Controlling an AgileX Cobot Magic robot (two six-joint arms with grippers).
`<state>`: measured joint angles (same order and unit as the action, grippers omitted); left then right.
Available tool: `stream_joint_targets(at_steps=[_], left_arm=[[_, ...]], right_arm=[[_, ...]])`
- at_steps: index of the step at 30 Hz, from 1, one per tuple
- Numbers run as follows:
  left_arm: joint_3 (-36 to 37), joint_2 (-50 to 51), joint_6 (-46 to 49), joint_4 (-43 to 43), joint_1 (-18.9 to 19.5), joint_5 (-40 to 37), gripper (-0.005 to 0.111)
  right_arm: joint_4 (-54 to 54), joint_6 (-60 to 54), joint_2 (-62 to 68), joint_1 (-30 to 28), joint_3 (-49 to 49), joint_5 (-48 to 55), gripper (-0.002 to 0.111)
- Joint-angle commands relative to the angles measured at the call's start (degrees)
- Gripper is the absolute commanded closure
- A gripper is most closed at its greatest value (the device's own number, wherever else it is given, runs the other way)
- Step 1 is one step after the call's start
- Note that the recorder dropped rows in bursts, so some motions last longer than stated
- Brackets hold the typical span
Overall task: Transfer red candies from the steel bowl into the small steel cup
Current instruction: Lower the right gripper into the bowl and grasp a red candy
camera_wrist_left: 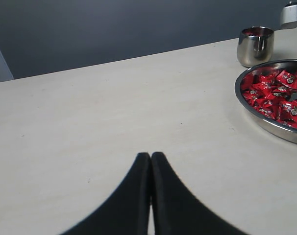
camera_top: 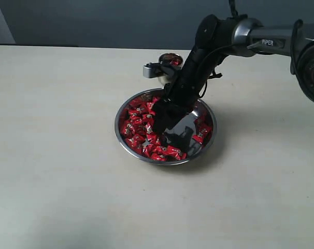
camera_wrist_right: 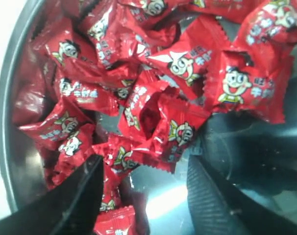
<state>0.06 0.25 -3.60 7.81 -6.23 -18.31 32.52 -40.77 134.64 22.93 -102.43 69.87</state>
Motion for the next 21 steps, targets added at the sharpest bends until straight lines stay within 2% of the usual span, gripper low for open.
stream_joint_targets(at_steps=[1,21], left_arm=[[-0.1,-0.2,-0.3,-0.1,-0.2,0.5,0.106],[-0.1,-0.2,-0.3,-0.1,-0.2,0.5,0.106]], right_arm=[[0.6,-0.3,-0.1,-0.1,0.2,-1.9,0.058],[1.3,-0.3,-0.1,-0.1,0.2,-4.5,0.058]])
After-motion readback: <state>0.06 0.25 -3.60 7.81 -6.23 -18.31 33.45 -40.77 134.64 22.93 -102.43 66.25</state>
